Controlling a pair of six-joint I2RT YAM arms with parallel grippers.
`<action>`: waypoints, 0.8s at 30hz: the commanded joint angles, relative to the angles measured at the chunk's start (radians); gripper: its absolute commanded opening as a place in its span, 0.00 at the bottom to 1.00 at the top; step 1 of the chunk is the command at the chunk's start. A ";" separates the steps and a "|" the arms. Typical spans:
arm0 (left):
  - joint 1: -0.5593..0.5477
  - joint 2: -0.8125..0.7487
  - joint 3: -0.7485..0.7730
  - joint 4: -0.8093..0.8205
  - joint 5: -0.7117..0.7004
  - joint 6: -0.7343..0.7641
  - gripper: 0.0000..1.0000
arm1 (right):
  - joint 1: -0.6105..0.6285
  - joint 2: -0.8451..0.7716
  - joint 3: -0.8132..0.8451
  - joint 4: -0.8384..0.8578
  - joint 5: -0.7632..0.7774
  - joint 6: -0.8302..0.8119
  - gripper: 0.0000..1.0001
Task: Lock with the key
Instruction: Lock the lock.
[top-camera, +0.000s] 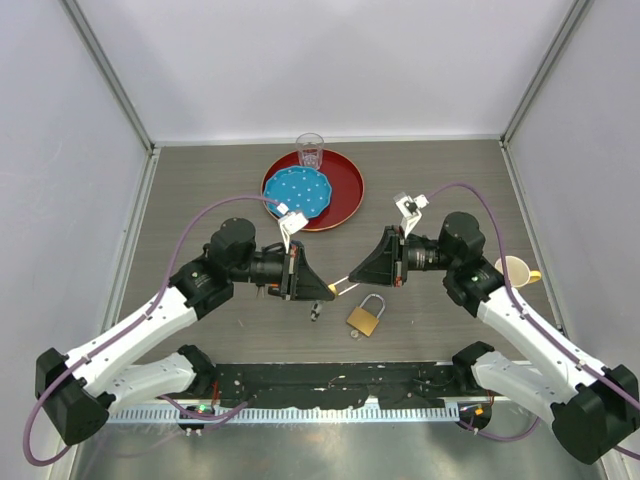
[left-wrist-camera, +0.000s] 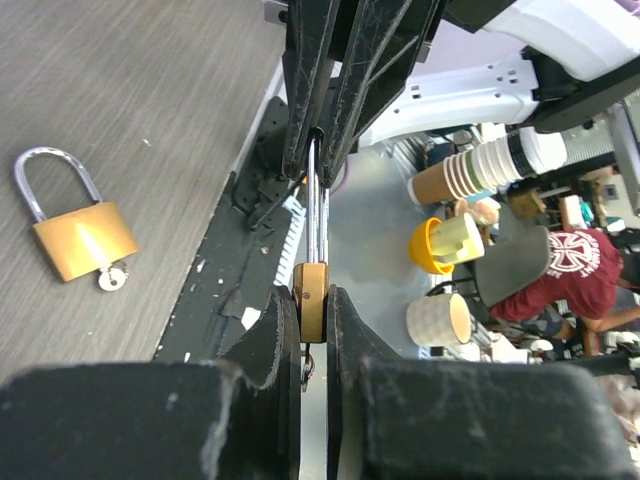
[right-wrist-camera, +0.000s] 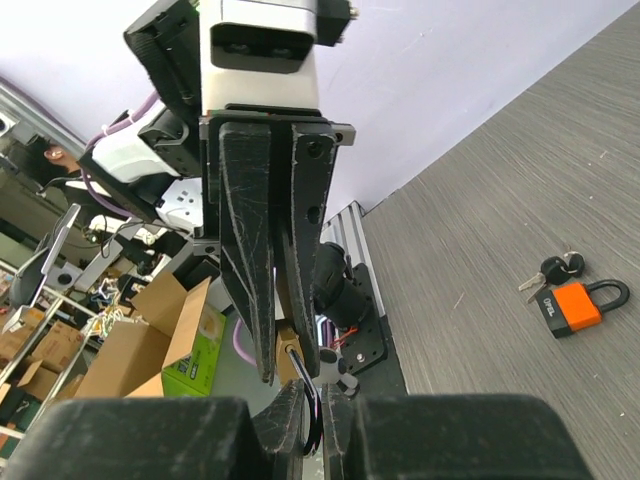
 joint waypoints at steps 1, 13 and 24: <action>-0.008 -0.004 -0.002 0.251 0.161 -0.110 0.00 | 0.001 -0.009 0.007 0.058 0.043 -0.020 0.05; -0.008 0.014 0.001 0.412 0.193 -0.191 0.00 | 0.001 -0.037 0.001 0.075 0.050 -0.006 0.02; -0.008 0.039 0.022 0.357 0.098 -0.144 0.00 | 0.014 -0.043 -0.013 0.101 0.059 0.024 0.02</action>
